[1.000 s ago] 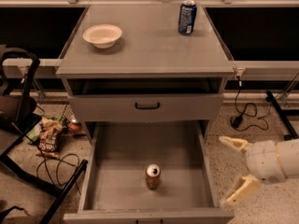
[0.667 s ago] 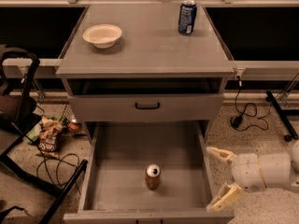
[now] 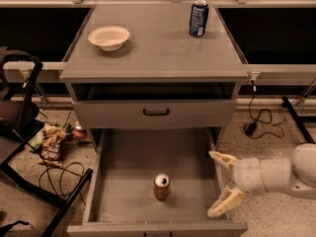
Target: Pick orange can from middle drawer and place on counter
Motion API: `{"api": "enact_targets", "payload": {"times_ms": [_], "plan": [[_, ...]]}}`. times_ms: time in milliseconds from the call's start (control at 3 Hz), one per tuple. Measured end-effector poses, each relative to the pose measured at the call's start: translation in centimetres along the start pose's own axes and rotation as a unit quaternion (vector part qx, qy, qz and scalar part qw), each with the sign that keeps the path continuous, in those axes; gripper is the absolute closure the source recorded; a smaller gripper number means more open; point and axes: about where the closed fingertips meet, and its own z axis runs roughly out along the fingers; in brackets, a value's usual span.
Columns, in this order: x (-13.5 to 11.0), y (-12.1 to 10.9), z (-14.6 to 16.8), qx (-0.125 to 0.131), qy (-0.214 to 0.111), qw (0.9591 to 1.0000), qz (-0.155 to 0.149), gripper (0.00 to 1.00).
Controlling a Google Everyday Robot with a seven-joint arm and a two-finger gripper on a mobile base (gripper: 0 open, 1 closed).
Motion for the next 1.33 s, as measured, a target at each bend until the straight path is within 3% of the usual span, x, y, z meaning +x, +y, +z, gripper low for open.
{"api": "enact_targets", "payload": {"times_ms": [667, 1000, 1333], "plan": [[1.7, -5.6, 8.4, 0.021, -0.090, 0.9951, -0.035, 0.00], [3.3, -6.6, 11.4, 0.024, -0.114, 0.9922, -0.046, 0.00], [4.7, -7.4, 14.3, 0.026, -0.114, 0.9917, -0.053, 0.00]]}}
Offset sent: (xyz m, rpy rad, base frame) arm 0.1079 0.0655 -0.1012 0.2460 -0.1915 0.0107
